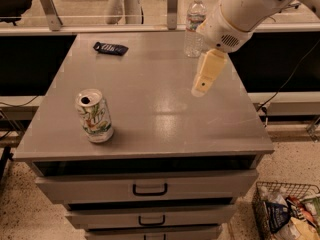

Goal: Move rxbar blueberry near 7up can

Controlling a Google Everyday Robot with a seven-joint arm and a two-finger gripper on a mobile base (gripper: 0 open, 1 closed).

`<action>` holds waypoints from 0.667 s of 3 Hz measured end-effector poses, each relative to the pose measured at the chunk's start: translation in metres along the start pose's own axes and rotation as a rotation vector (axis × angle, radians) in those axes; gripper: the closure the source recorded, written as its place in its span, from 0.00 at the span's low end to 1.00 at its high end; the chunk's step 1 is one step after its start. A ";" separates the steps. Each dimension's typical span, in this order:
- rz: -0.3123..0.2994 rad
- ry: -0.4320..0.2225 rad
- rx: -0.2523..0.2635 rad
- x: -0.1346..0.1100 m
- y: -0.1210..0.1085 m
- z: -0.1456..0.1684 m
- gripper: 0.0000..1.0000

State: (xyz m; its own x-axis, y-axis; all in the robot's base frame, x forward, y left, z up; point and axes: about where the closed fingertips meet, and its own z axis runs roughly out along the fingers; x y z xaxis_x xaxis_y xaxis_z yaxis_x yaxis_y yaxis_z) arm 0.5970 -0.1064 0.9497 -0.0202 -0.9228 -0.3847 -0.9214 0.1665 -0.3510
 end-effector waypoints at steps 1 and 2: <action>0.001 -0.004 0.001 -0.001 -0.001 0.002 0.00; 0.024 -0.088 0.019 -0.024 -0.022 0.034 0.00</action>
Offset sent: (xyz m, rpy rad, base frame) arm 0.0802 0.0671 -0.0255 0.2153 -0.0609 -0.0002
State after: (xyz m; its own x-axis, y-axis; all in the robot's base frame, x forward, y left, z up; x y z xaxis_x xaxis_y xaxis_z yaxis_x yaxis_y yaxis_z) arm 0.6308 -0.0761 0.9374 -0.0077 -0.8845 -0.4665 -0.9134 0.1961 -0.3568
